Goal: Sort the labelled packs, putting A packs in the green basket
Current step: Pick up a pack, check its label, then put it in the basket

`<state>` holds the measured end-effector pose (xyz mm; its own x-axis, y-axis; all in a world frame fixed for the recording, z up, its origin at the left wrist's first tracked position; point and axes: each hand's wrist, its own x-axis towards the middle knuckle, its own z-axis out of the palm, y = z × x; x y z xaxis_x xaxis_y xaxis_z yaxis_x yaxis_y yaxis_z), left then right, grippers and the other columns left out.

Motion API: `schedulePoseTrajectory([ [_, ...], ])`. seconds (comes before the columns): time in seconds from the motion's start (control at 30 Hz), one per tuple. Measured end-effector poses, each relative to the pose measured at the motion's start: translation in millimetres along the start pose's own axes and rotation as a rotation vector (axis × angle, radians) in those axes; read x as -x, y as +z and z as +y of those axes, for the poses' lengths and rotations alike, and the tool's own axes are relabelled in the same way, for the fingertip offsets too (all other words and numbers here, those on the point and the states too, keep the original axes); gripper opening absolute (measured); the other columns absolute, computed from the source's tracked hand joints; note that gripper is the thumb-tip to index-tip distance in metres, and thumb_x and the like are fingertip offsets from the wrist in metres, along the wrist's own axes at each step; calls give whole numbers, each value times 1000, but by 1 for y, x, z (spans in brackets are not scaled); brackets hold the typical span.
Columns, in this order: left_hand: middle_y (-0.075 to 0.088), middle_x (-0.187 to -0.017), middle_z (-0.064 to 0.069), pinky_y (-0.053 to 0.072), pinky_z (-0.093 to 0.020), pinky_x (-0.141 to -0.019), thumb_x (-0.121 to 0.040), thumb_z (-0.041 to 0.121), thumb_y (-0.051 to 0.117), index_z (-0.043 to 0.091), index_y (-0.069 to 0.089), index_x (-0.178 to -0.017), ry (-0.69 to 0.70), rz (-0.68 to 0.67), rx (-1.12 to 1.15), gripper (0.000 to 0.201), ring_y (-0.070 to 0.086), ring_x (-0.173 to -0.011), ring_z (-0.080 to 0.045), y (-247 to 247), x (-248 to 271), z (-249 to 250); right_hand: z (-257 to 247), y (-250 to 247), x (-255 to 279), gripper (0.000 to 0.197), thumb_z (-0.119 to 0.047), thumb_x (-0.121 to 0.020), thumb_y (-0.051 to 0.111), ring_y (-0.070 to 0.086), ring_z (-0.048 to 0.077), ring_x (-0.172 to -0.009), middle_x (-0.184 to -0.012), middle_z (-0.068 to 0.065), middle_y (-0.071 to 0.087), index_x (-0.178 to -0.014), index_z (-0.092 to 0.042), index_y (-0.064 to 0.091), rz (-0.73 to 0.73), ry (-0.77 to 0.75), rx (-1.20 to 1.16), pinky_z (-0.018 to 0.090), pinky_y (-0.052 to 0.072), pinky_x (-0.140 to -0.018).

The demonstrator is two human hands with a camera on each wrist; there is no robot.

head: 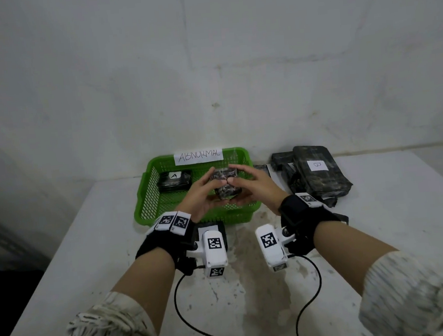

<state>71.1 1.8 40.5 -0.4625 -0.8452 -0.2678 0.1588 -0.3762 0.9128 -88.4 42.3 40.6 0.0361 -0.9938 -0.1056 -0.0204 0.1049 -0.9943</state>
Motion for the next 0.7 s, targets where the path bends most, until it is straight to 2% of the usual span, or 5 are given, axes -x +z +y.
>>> schedulePoseTrajectory([
  [0.1,52,-125,-9,58,-26,-61,-90,5,54,18,30,-145,36,10,-52,61,60,-94,-21,-1,-1,-1,1,-1,-2,51,-20,-90,65,71,24,-68,-123,19,63,-138,-25,49,-3,11,-5,32,59,-68],
  [0.27,52,-131,-19,57,-24,-57,-90,9,55,13,45,-134,98,55,-73,45,61,-92,-22,-1,-5,-3,2,-4,-1,63,-17,-86,69,72,28,-79,-117,17,66,-142,-28,42,-26,32,-4,37,60,-73],
  [0.4,53,-126,-16,58,-26,-57,-90,11,56,13,47,-131,73,35,-64,42,60,-94,-24,-1,-5,-3,5,-1,-1,60,-13,-86,68,71,22,-70,-113,16,66,-140,-22,43,24,3,26,33,60,-66],
  [0.53,53,-118,-9,60,-31,-64,-94,9,49,16,47,-130,30,-6,-19,37,59,-97,-26,-3,-3,0,7,2,-2,58,-12,-88,65,70,22,-71,-103,8,68,-141,-21,41,20,20,18,31,60,-64],
  [0.7,53,-120,-10,59,-33,-65,-92,2,49,15,43,-136,24,-12,-2,46,58,-101,-29,-6,-1,0,3,3,-1,53,-20,-90,64,70,26,-78,-112,11,66,-138,-26,42,6,44,8,34,59,-65],
])
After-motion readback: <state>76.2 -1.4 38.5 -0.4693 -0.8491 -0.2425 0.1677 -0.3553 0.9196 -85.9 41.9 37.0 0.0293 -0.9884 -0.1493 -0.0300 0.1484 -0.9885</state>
